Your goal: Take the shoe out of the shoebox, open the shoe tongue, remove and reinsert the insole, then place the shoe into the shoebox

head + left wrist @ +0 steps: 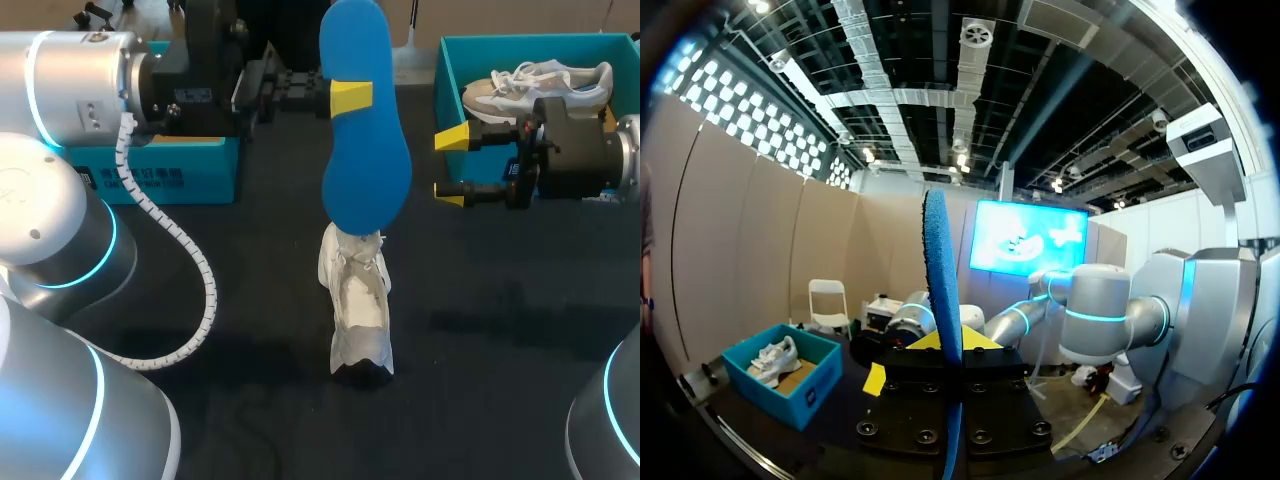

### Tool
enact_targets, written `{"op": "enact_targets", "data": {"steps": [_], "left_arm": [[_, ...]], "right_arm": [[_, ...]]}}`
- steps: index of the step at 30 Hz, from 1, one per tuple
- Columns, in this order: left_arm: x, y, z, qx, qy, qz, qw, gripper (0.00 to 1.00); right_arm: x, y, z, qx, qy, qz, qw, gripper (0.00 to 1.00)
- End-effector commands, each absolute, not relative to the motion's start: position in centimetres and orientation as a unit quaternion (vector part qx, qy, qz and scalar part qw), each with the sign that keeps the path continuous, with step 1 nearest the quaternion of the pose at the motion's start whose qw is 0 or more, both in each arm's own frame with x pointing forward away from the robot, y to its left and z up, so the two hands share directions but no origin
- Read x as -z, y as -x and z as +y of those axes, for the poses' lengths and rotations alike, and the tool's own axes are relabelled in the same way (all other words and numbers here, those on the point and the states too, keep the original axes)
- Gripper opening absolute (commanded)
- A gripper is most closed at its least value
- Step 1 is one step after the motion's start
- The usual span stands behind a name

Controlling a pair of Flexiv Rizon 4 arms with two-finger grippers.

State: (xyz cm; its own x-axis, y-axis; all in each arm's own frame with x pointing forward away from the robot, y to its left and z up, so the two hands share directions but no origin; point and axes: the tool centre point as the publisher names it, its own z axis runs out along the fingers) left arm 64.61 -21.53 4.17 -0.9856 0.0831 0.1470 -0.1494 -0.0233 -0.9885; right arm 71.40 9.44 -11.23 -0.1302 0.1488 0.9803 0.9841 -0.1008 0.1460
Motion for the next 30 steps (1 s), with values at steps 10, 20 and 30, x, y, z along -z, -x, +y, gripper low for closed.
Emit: {"op": "enact_targets", "data": {"steps": [10, 20, 30], "left_arm": [[-2.1, -66.0, -20.0, -0.693, 0.282, -0.635, -0.194, 0.00], [-1.0, -67.3, -20.5, -0.662, 0.342, -0.624, -0.235, 0.00], [-1.0, -67.3, -20.5, -0.662, 0.342, -0.624, -0.235, 0.00]], "right_arm": [[11.3, -71.4, 9.6, 0.524, 0.526, -0.539, 0.398, 1.00], [11.3, -71.4, 9.6, 0.524, 0.526, -0.539, 0.398, 1.00], [11.3, -71.4, 9.6, 0.524, 0.526, -0.539, 0.398, 1.00]]}}
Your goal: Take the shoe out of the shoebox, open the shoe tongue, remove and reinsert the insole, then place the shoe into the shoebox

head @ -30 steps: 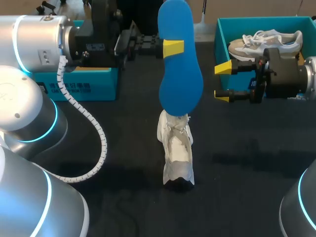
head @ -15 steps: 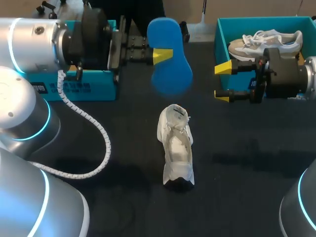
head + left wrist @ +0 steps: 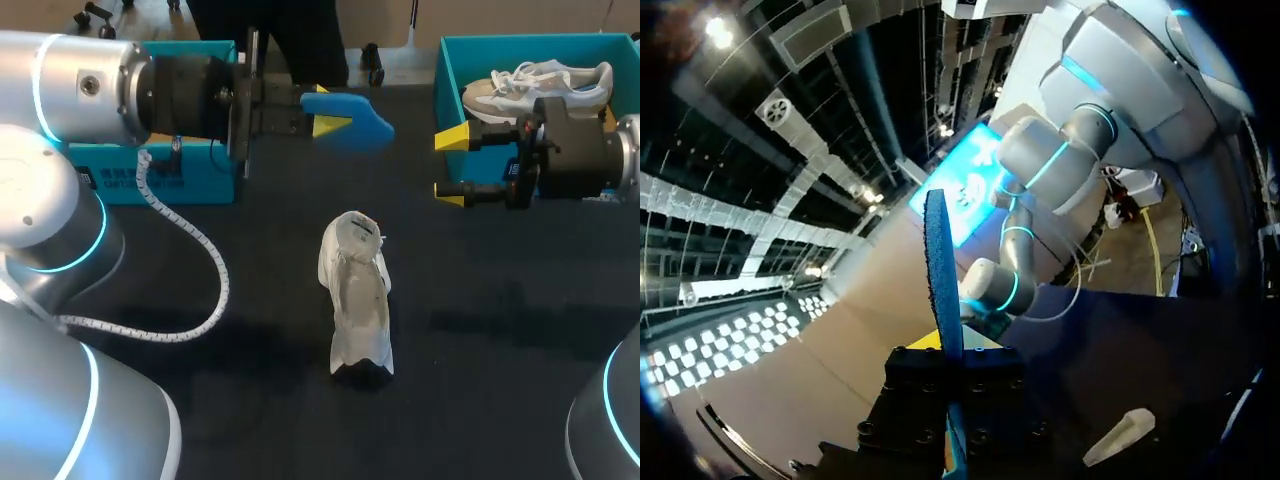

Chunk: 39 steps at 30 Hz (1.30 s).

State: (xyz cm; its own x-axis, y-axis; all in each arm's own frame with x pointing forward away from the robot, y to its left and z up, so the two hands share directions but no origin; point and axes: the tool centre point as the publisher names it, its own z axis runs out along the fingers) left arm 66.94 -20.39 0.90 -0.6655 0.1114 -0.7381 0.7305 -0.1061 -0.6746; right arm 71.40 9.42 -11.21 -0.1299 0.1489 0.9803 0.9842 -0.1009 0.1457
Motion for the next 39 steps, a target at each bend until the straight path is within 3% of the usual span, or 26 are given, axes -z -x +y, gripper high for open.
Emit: {"op": "enact_targets", "data": {"steps": [1, 6, 17, 39], "left_arm": [[-1.0, -67.3, -20.5, 0.662, -0.342, 0.624, 0.235, 0.00], [-1.0, -67.3, -20.5, 0.662, -0.342, 0.624, 0.235, 0.00], [3.3, -67.3, -20.2, 0.567, -0.480, 0.541, 0.395, 0.00], [9.8, -67.5, -20.7, 0.460, -0.569, 0.457, 0.505, 0.00]], "right_arm": [[11.3, -71.4, 9.6, 0.524, 0.526, -0.539, 0.398, 1.00], [11.3, -71.4, 9.6, 0.524, 0.526, -0.539, 0.398, 1.00], [11.3, -71.4, 9.6, 0.524, 0.526, -0.539, 0.398, 1.00], [10.3, -71.9, 11.3, 0.513, 0.505, -0.554, 0.417, 1.00]]}}
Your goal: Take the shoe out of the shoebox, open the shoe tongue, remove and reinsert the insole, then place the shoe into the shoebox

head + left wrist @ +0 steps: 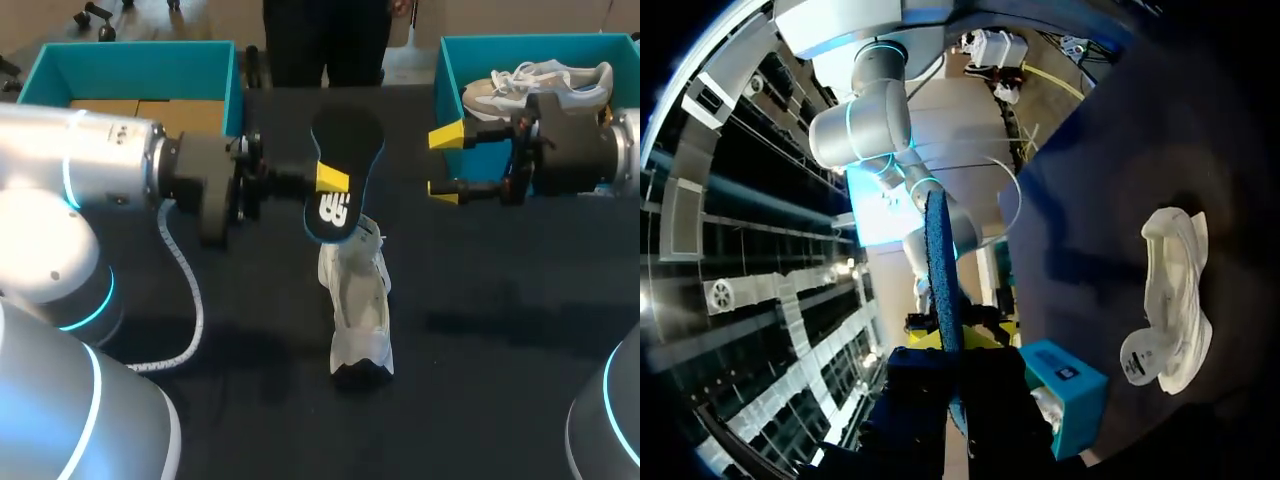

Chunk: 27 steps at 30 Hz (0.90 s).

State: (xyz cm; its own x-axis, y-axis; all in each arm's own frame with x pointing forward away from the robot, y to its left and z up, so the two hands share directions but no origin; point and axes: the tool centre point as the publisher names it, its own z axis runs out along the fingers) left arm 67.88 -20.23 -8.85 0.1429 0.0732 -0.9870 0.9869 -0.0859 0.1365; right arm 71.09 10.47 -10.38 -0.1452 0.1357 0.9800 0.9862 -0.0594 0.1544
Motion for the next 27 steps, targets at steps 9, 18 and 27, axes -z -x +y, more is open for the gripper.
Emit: {"op": "enact_targets", "data": {"steps": [9, 18, 27], "left_arm": [[10.8, -67.7, -22.7, 0.431, -0.574, 0.429, 0.548, 0.00], [11.4, -67.5, -24.7, 0.435, -0.570, 0.424, 0.553, 0.00], [11.4, -67.2, -25.4, 0.438, -0.569, 0.420, 0.555, 0.00]], "right_arm": [[10.6, -71.6, 13.0, 0.509, 0.494, -0.553, 0.437, 1.00], [10.3, -71.8, 14.0, 0.506, 0.485, -0.559, 0.443, 1.00], [10.4, -71.8, 14.1, 0.504, 0.483, -0.560, 0.446, 0.39]]}}
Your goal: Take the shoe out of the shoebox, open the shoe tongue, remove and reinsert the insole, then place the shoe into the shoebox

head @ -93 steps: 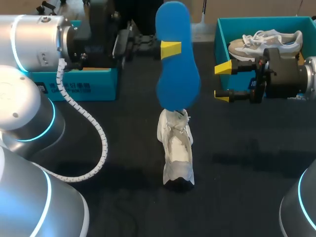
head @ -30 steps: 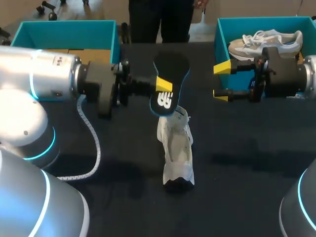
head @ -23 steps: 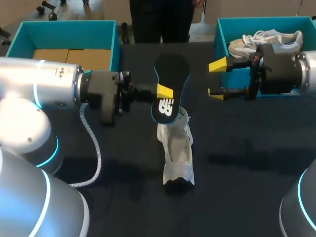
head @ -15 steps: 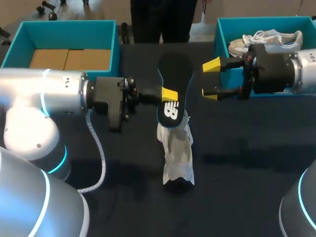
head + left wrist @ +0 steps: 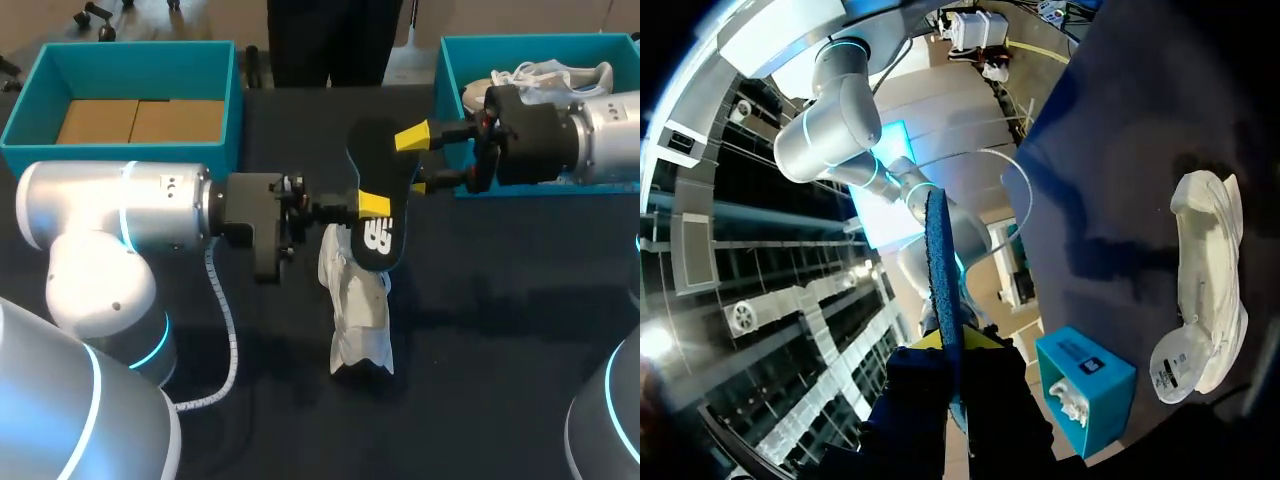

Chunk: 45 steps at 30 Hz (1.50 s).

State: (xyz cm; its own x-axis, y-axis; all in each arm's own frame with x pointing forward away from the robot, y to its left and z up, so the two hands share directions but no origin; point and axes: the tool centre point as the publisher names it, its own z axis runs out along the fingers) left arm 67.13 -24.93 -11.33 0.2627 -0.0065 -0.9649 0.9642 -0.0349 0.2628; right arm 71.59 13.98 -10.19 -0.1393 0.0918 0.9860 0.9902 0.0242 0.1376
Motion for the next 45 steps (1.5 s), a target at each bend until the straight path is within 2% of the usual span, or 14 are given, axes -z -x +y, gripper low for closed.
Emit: {"op": "enact_targets", "data": {"steps": [1, 3, 7, 10, 16, 17, 18, 19, 41, 45], "left_arm": [[11.4, -67.2, -25.4, 0.437, -0.569, 0.420, 0.556, 0.00], [11.4, -67.2, -25.4, 0.436, -0.568, 0.421, 0.557, 0.00], [11.3, -67.1, -25.3, 0.435, -0.566, 0.423, 0.558, 0.00], [11.3, -67.1, -25.2, 0.435, -0.566, 0.425, 0.557, 0.00], [11.1, -66.9, -25.3, 0.435, -0.561, 0.432, 0.557, 0.00], [11.0, -66.8, -25.2, 0.435, -0.562, 0.433, 0.555, 0.15], [11.0, -66.7, -25.1, 0.434, -0.564, 0.435, 0.552, 0.42], [10.9, -66.7, -25.0, 0.432, -0.567, 0.438, 0.548, 1.00], [10.2, -69.2, -20.7, 0.385, -0.612, 0.494, 0.482, 1.00], [10.0, -69.8, -20.6, 0.373, -0.627, 0.518, 0.446, 1.00]], "right_arm": [[10.5, -71.8, 14.1, 0.504, 0.483, -0.559, 0.447, 0.37], [10.6, -71.8, 14.1, 0.505, 0.484, -0.558, 0.447, 0.35], [10.7, -71.9, 14.2, 0.507, 0.483, -0.556, 0.448, 0.22], [10.7, -72.0, 14.3, 0.507, 0.480, -0.557, 0.450, 0.02], [10.8, -72.1, 14.3, 0.507, 0.481, -0.557, 0.449, 0.00], [10.8, -72.1, 14.2, 0.507, 0.482, -0.557, 0.448, 0.00], [10.9, -72.1, 14.1, 0.507, 0.483, -0.556, 0.447, 0.00], [11.0, -72.1, 14.0, 0.507, 0.486, -0.555, 0.446, 0.00], [13.6, -72.6, 13.4, 0.492, 0.514, -0.543, 0.445, 0.00], [13.8, -72.6, 13.6, 0.495, 0.511, -0.542, 0.448, 0.00]]}}
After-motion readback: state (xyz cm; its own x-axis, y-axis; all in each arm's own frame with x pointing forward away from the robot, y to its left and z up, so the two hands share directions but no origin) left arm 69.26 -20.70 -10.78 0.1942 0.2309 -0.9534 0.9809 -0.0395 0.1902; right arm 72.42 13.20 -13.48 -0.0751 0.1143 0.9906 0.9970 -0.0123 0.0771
